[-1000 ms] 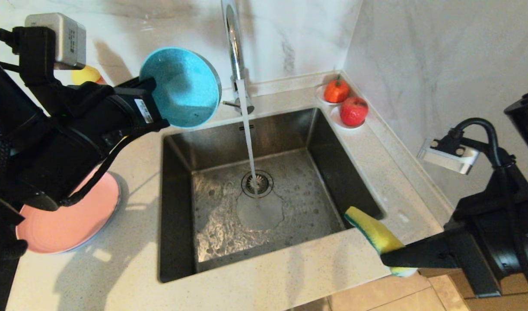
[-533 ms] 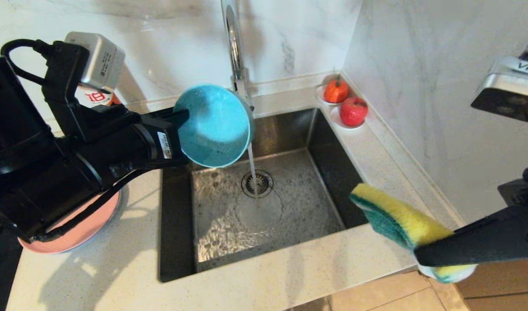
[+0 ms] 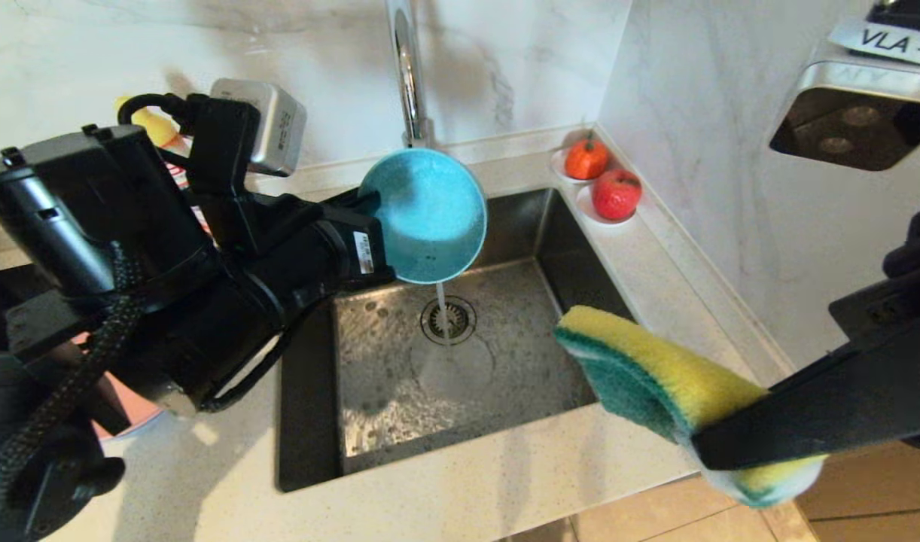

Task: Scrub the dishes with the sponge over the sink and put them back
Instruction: Wipe the bowl

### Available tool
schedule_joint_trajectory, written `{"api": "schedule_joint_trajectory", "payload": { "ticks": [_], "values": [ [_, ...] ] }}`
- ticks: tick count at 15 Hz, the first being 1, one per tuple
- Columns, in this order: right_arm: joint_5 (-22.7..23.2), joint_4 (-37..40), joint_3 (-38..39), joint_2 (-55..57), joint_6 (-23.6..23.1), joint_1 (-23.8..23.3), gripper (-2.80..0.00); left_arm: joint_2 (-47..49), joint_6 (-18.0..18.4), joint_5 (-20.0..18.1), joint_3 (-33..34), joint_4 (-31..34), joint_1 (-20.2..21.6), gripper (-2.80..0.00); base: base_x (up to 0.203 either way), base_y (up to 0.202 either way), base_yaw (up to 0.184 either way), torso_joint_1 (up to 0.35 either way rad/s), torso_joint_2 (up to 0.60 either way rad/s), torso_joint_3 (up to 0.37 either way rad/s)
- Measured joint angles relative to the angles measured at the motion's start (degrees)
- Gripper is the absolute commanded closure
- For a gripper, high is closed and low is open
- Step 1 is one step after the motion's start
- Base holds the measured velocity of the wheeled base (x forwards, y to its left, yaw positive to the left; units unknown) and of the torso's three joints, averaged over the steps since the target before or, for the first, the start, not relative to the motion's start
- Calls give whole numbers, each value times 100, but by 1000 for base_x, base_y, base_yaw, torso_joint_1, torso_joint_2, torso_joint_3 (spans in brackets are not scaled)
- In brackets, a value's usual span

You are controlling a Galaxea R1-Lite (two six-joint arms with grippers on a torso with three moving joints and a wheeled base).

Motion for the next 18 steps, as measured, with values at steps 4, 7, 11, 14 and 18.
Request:
{"api": "schedule_joint_trajectory", "payload": {
  "ticks": [4,7,11,14,18],
  "values": [
    [-26,-17,-155,406,107,86,0,420,-36,108,-248,-168,-149,0,0,0,0,0,0,0],
    [-21,-37,-319,677,178,94,0,638,-17,345,-556,-161,-296,0,0,0,0,0,0,0],
    [-13,-56,-435,992,243,101,0,870,-15,531,-656,-175,-446,0,0,0,0,0,0,0],
    [-15,-196,-453,1161,252,96,0,992,-10,542,-681,-302,-559,0,0,0,0,0,0,0],
    [-20,-261,-572,1274,252,36,0,1028,-15,545,-689,-356,-659,0,0,0,0,0,0,0]
  ]
}}
